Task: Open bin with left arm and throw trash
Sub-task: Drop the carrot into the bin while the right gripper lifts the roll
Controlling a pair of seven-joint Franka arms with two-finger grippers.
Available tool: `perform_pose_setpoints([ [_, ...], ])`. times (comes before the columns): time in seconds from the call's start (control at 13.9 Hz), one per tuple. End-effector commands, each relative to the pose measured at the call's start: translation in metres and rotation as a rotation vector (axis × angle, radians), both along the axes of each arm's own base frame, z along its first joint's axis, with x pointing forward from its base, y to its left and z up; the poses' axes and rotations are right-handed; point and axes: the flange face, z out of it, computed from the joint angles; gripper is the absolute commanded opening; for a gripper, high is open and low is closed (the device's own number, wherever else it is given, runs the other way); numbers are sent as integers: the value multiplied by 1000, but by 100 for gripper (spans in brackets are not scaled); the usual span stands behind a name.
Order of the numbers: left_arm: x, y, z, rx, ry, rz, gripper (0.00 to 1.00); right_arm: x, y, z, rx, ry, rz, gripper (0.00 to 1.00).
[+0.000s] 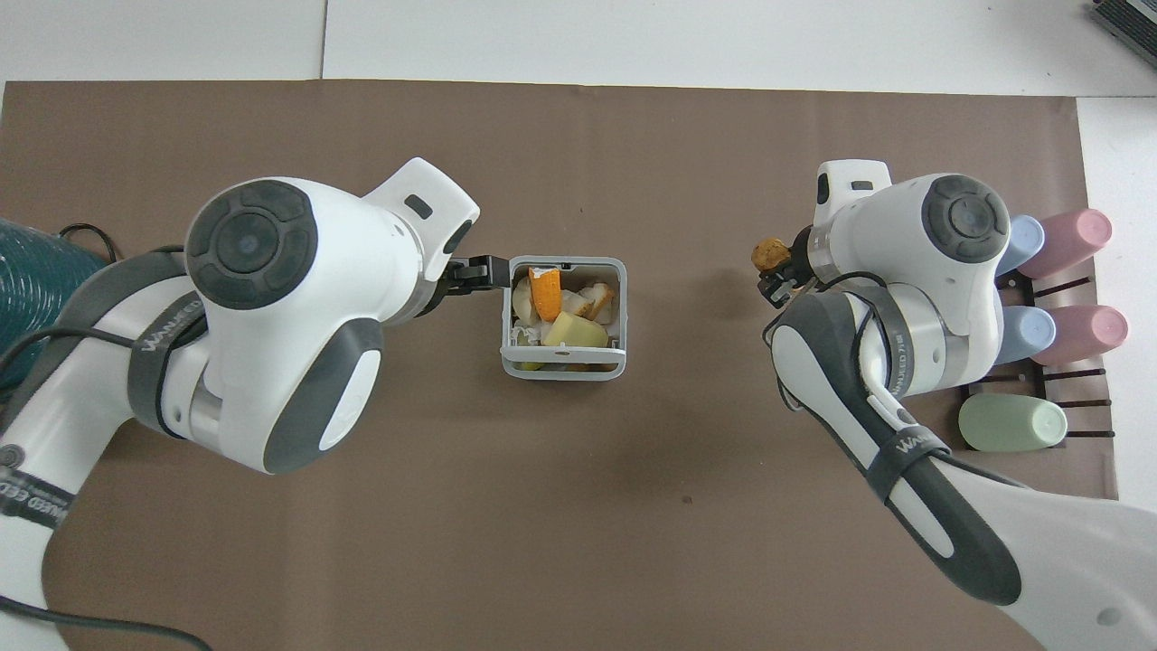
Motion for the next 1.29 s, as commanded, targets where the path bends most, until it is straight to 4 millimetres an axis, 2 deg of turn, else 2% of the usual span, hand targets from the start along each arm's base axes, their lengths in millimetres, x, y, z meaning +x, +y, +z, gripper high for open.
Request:
perform_pose_setpoints([
  [0.0,-15,47,20,21,32,-50,100,-3,55,34,36,43,-158,0],
  [0.22,-11,83,31,35,48,-69,100,-22,119,42,132,66,-322,0],
  [0.5,-4,129,51,52,66,-99,100,-44,175,29,206,136,-432,0],
  [0.57,-1,143,57,55,67,-107,100,-47,184,24,205,145,-455,0],
  [0.93,11,200,90,69,88,-112,100,-43,192,4,238,152,-473,0],
  [1.08,13,211,100,71,93,-112,100,-46,199,-1,223,117,-310,0],
  [1.22,11,215,105,105,118,-113,100,-49,200,-4,209,105,-201,0],
])
